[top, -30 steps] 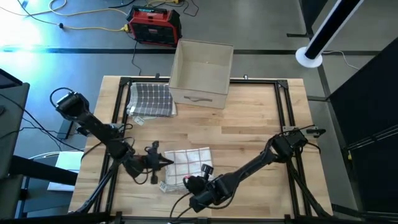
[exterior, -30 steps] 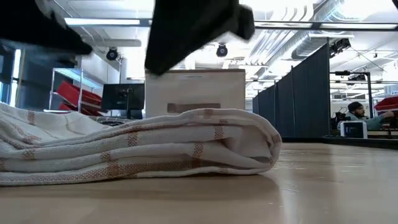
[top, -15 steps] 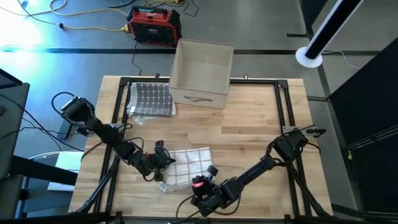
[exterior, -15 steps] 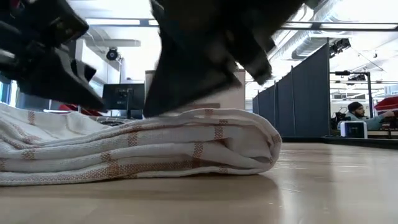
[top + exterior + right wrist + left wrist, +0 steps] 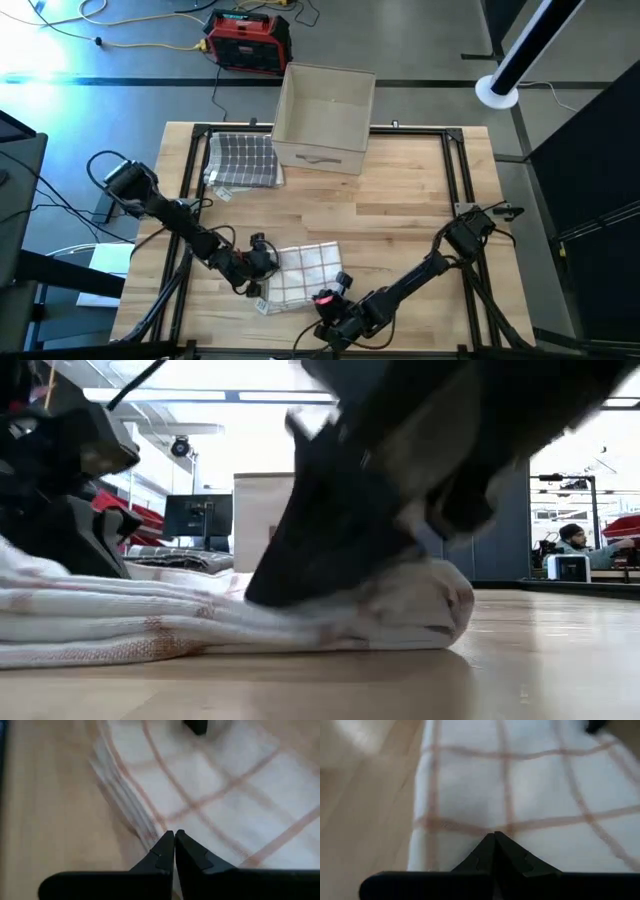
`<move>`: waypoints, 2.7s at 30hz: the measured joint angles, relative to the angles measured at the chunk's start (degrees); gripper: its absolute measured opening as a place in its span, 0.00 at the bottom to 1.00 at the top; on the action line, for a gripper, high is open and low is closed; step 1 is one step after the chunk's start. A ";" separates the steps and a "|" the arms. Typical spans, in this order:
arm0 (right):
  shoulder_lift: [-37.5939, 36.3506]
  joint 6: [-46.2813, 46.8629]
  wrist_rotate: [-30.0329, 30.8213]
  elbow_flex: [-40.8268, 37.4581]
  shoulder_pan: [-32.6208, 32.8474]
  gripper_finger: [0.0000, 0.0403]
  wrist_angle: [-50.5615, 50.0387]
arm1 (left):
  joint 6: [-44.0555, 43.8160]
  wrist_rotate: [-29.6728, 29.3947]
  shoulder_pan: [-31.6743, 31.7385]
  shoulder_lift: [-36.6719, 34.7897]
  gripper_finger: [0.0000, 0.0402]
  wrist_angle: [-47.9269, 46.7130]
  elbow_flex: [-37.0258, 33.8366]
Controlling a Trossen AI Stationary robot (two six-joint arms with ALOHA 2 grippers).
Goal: Fold towel
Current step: Fold the white squared towel, then stack the white squared towel on top of the gray towel
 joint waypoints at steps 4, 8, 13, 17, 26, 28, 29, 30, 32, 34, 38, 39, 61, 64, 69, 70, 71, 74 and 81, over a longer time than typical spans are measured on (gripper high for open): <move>-7.45 -3.17 1.25 0.48 0.97 0.00 -1.74 | 3.18 2.07 0.72 -6.07 0.00 -2.44 2.83; -14.51 -4.89 2.05 0.52 2.90 0.00 -7.20 | 7.91 6.41 3.69 -10.47 0.00 -4.14 5.84; -22.09 -4.92 -4.01 -2.59 3.83 0.00 -16.22 | 15.23 17.45 9.22 -10.79 0.00 -4.35 9.31; -29.58 -4.96 -6.41 -13.62 3.03 0.00 -14.55 | 18.81 21.73 14.51 -9.86 0.00 -5.30 10.64; -50.02 -8.53 -2.87 -44.77 -0.29 0.00 7.28 | 18.60 29.08 23.21 -7.56 0.03 -16.56 13.39; -53.76 -8.64 -2.41 -50.37 -1.36 0.00 11.24 | 18.95 29.25 23.02 -6.99 0.07 -20.00 15.12; -55.51 -9.11 -2.17 -52.85 -1.96 0.00 13.30 | 18.92 29.25 22.99 -6.41 0.09 -20.51 15.76; -57.15 -9.44 -1.88 -55.13 -2.51 0.00 15.87 | 18.78 29.23 22.99 -5.86 0.12 -20.35 16.22; -60.10 -10.51 -1.11 -59.27 -3.67 0.00 20.74 | 17.67 29.05 23.06 -4.57 0.19 -20.32 16.72; -62.22 -12.18 -1.04 -62.53 -4.89 0.00 25.34 | 17.44 28.85 23.11 -2.98 0.27 -20.08 17.18; -64.62 -15.31 -1.86 -66.62 -6.74 0.00 32.00 | 16.46 27.10 24.06 0.59 0.41 -19.15 17.36; -64.75 -15.69 -2.41 -67.24 -7.02 0.00 32.68 | 16.00 26.66 24.45 1.57 0.45 -19.25 17.36; -64.54 -16.94 -7.12 -67.76 -7.13 0.00 32.57 | 13.52 24.03 21.75 14.16 0.11 -16.37 17.78; -64.54 -16.78 -7.51 -67.76 -7.13 0.00 32.47 | 14.22 26.00 21.07 10.15 0.06 -25.33 18.59; -64.54 -16.80 -7.98 -67.77 -6.75 0.00 32.39 | 14.93 22.44 20.67 0.01 0.06 -50.94 21.66; -64.54 -16.90 -7.98 -67.76 -6.60 0.00 32.35 | 14.95 21.41 20.93 -2.47 0.06 -54.95 22.28; -64.54 -16.94 -7.94 -67.76 -6.37 0.00 32.26 | 15.07 20.57 21.28 -5.04 0.06 -59.05 22.78; -64.51 -17.94 -7.72 -67.76 -5.59 0.00 31.78 | 17.00 18.09 22.88 -11.11 0.06 -68.67 23.77; -64.51 -20.00 -7.46 -67.79 -5.52 0.00 30.28 | 22.62 6.51 29.48 -18.99 0.06 -81.85 28.79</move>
